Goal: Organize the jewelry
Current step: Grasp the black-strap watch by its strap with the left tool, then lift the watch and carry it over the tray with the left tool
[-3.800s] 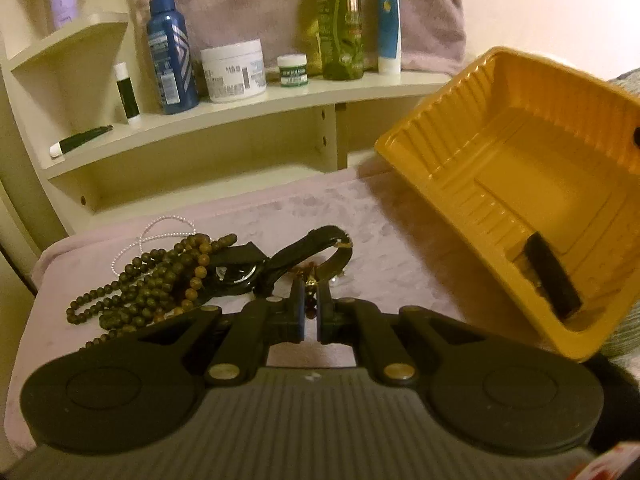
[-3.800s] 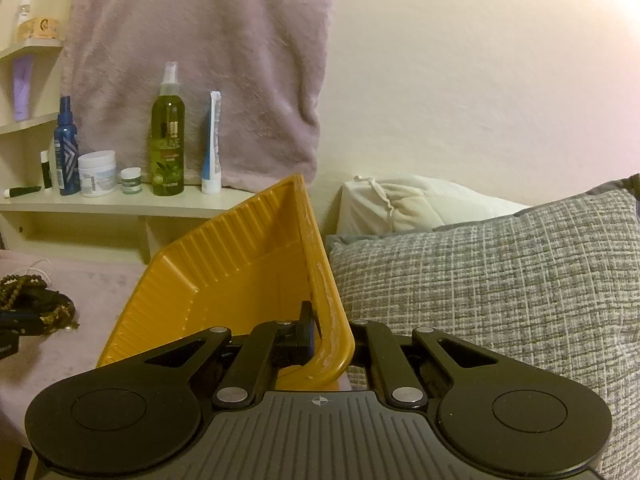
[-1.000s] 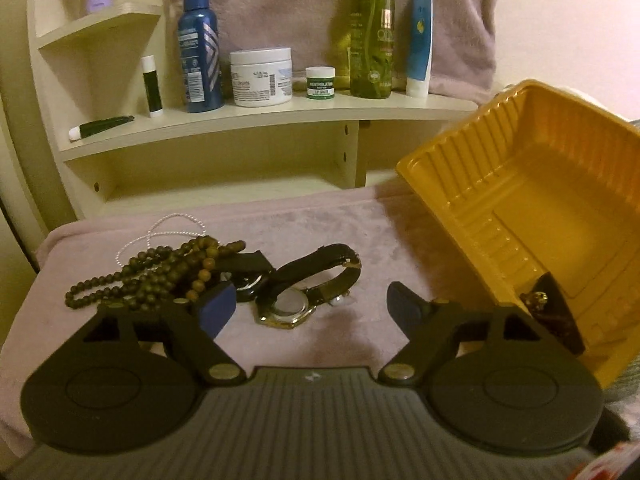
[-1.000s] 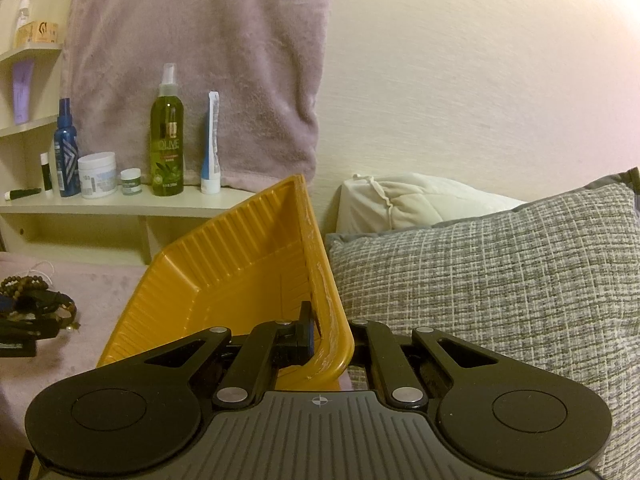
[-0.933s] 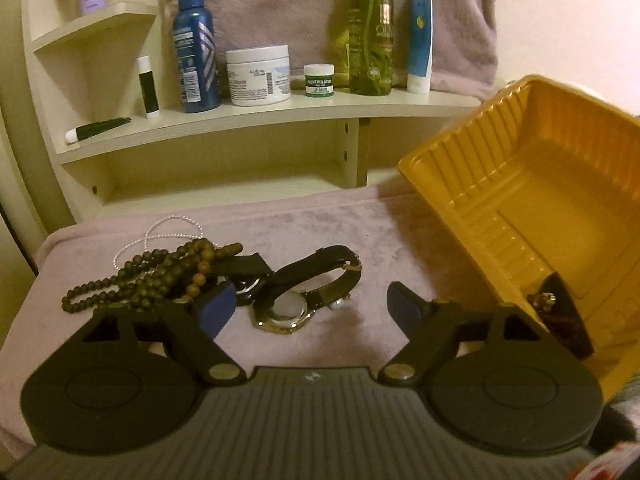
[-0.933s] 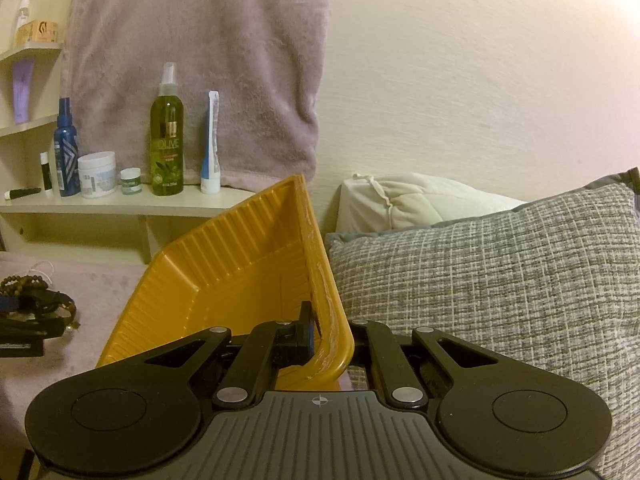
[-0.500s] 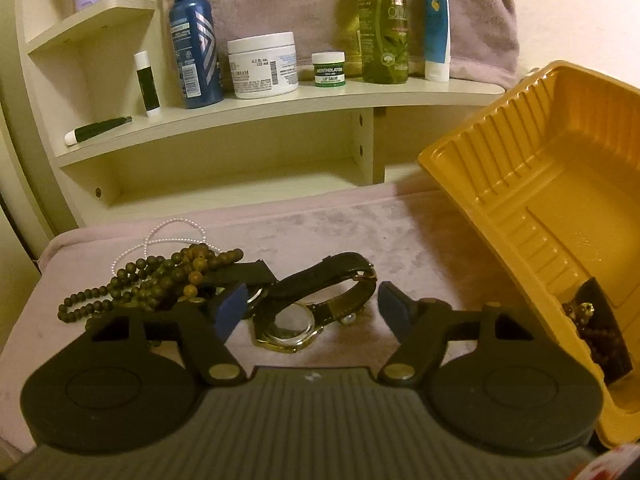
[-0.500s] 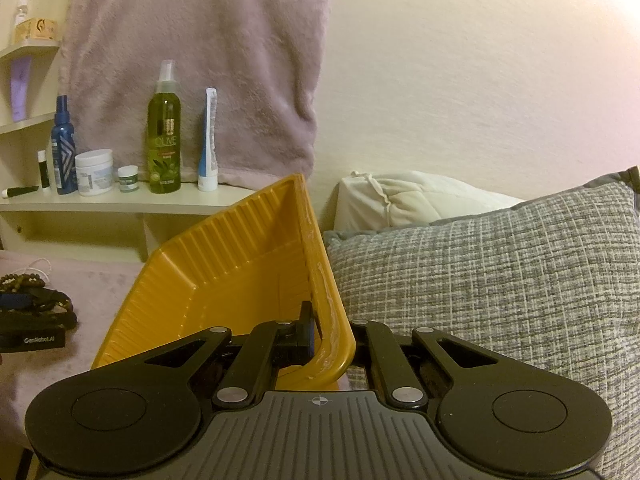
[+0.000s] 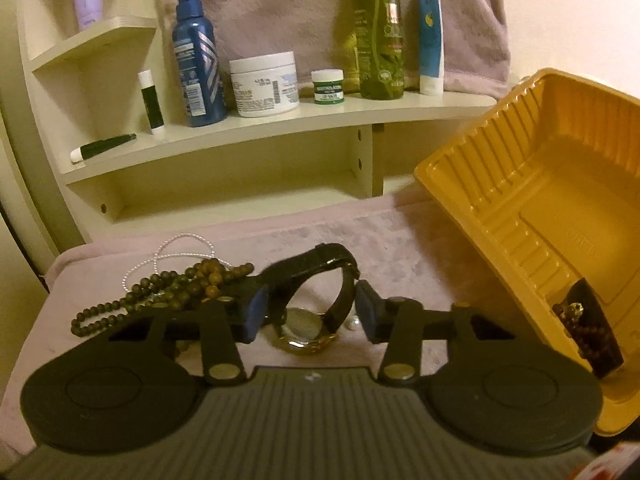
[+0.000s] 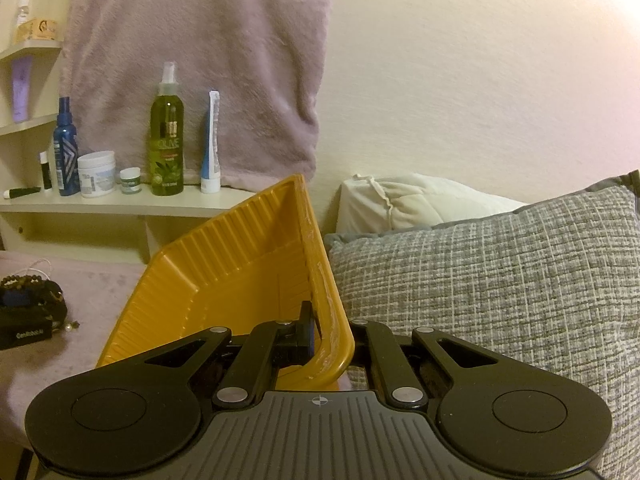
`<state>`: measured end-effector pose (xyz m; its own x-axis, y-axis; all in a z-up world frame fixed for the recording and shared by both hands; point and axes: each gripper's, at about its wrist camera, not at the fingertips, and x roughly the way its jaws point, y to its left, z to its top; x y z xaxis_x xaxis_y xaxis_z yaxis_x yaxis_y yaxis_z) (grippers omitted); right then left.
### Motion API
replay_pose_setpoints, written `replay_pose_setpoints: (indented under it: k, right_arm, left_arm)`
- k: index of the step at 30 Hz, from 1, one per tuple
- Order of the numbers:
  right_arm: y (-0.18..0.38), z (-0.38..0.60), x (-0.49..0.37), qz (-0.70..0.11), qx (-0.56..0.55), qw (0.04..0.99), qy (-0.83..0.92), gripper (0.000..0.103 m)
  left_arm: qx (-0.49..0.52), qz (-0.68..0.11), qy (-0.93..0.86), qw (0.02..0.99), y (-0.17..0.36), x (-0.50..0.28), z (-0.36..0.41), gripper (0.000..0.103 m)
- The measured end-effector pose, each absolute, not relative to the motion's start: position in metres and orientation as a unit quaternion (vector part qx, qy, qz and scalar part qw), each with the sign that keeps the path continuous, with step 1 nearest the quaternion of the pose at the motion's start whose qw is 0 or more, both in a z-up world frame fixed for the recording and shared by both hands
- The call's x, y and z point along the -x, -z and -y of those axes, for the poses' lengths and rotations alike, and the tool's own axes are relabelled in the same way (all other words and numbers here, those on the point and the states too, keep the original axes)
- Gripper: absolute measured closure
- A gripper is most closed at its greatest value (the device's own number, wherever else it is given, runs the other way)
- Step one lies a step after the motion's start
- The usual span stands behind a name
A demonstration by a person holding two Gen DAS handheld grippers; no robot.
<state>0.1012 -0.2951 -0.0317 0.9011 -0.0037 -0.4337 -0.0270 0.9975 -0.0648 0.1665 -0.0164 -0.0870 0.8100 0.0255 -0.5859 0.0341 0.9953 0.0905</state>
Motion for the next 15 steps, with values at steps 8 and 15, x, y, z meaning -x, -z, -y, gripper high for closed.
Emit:
replay_pose_setpoints:
  k: [8, 15]
  right_arm:
    - [0.031, 0.294, -0.100, -0.220, 0.036, 0.975, -0.008, 0.097]
    - [0.031, 0.294, -0.100, -0.220, 0.036, 0.975, -0.008, 0.097]
  left_arm:
    - [-0.037, -0.309, 0.002, 0.950, 0.082, -0.162, 0.010, 0.067]
    - [-0.026, -0.302, 0.008, 0.953, 0.073, -0.159, 0.010, 0.067]
